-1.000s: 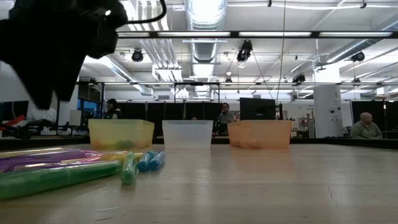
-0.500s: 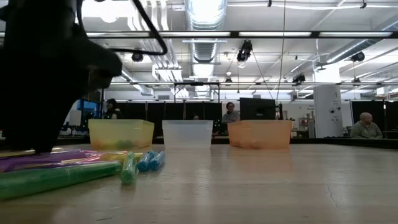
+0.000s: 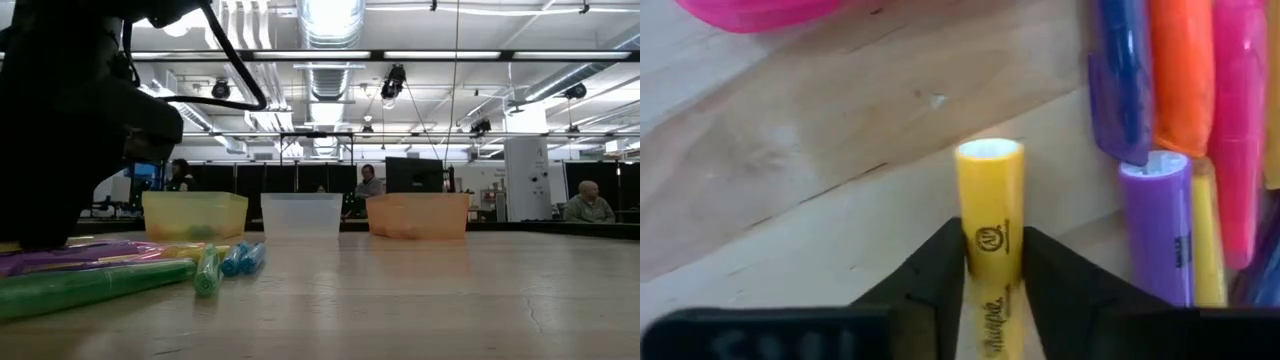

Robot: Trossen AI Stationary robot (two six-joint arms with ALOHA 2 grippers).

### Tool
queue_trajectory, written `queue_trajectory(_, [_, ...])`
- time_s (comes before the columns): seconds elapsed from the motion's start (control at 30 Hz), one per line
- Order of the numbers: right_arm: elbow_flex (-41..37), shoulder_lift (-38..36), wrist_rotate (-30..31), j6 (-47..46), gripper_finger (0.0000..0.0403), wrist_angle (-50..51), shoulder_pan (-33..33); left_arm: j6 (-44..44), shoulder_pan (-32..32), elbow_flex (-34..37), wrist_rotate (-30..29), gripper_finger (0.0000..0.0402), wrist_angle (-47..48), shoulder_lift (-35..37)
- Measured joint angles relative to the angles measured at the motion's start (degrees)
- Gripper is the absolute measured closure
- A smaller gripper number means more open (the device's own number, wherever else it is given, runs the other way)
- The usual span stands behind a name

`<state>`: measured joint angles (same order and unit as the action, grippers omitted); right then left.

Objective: Pick & Place Markers
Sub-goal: Put the dark yellow highlighter pen into the yellow bin

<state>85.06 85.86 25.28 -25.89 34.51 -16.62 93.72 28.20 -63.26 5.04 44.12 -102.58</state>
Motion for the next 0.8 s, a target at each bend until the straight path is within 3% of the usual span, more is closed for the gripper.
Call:
queue_trajectory(0.2, [0.0, 0.0, 0.0, 0.2, 0.0282, 0.0, 0.0, -0.5, -1.0, 0.1, 0.3, 0.0351, 0.4, 0.9])
queue_trajectory(0.4, [0.0, 0.0, 0.0, 0.1, 0.0282, -0.1, 0.0, -2.3, -2.7, 0.1, -0.7, 0.0347, 1.8, 4.5])
queue_trajectory(0.57, [0.0, 0.0, 0.1, -0.5, 0.0282, -0.7, 0.0, -5.3, -5.4, 0.1, -4.6, 0.0347, 8.3, 9.5])
queue_trajectory(0.8, [0.0, 0.0, 0.2, -0.5, 0.0282, -0.9, 0.0, -14.9, -16.1, 0.1, -8.2, 0.0346, 12.2, 18.1])
